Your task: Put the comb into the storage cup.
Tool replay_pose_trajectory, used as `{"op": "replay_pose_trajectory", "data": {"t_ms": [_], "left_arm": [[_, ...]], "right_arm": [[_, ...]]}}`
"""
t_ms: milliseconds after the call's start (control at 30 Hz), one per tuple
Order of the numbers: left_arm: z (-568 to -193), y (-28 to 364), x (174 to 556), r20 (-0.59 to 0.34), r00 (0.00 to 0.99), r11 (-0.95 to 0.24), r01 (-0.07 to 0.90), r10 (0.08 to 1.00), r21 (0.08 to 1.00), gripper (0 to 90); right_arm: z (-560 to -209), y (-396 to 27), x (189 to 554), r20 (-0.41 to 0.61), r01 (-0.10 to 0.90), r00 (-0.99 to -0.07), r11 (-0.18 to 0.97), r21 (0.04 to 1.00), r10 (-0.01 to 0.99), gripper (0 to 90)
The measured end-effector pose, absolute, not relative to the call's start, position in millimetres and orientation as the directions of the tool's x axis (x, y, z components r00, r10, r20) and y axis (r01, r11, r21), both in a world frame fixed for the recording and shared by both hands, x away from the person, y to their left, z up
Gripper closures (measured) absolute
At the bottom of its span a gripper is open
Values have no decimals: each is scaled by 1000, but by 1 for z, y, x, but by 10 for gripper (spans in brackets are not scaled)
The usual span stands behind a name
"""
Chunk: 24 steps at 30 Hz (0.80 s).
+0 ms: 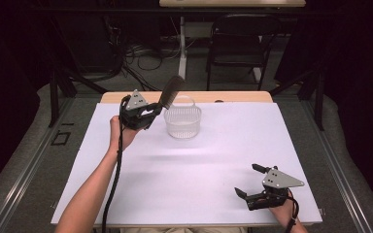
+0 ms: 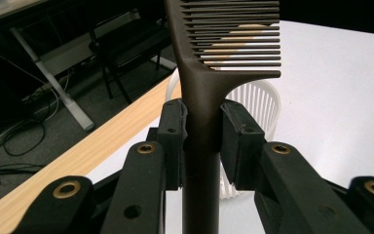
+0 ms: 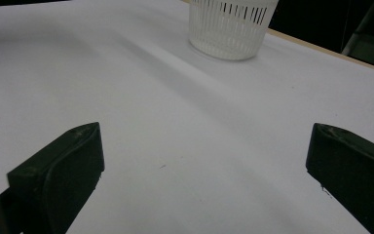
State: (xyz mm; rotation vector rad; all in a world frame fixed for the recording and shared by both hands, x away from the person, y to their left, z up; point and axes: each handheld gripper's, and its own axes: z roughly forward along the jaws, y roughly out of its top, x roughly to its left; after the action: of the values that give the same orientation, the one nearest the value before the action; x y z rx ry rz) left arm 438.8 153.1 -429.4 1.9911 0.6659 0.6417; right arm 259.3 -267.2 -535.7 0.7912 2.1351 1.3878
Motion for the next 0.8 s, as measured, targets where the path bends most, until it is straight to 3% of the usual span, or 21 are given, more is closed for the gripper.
{"op": "replay_pose_trajectory", "data": {"t_ms": [800], "left_arm": [[-428, 150, 448, 155, 698, -384, 184, 699, 905, 723]], "right_arm": [[-536, -267, 259, -75, 210, -725, 324, 923, 685, 0]]}}
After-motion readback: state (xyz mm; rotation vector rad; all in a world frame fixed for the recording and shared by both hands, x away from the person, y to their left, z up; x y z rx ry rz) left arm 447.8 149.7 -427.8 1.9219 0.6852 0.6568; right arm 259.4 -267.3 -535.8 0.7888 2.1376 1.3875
